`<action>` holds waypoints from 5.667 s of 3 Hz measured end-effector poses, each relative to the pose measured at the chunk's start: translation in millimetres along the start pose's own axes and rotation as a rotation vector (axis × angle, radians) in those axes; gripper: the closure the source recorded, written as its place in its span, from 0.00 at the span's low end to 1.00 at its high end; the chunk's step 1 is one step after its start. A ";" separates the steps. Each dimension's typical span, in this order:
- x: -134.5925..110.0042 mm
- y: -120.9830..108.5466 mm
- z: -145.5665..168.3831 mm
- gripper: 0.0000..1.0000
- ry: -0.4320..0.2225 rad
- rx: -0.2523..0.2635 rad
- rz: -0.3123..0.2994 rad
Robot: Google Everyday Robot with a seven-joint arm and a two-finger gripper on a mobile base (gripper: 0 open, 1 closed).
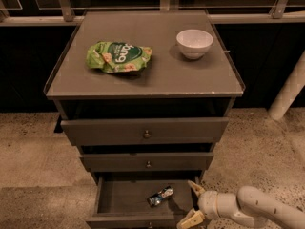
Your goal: Pick redbull can from bottom drawer and place on counter
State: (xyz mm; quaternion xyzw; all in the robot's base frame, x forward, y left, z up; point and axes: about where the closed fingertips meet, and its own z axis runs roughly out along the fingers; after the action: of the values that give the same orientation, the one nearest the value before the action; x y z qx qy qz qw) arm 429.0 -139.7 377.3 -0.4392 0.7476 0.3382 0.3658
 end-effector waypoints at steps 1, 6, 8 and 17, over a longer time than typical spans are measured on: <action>6.7 -1.4 14.8 0.00 -0.022 -0.004 -0.125; 49.1 -69.1 62.9 0.00 -0.054 0.069 -0.121; 76.3 -100.5 116.3 0.00 -0.040 -0.007 -0.117; 103.2 -156.4 195.1 0.00 0.113 0.016 -0.161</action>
Offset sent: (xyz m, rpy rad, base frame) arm 0.0018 0.0070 -0.0097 -0.0060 -0.0791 0.0440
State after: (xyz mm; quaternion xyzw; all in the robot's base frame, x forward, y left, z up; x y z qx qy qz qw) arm 583.4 -81.0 163.1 -0.5133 0.7320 0.2763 0.3527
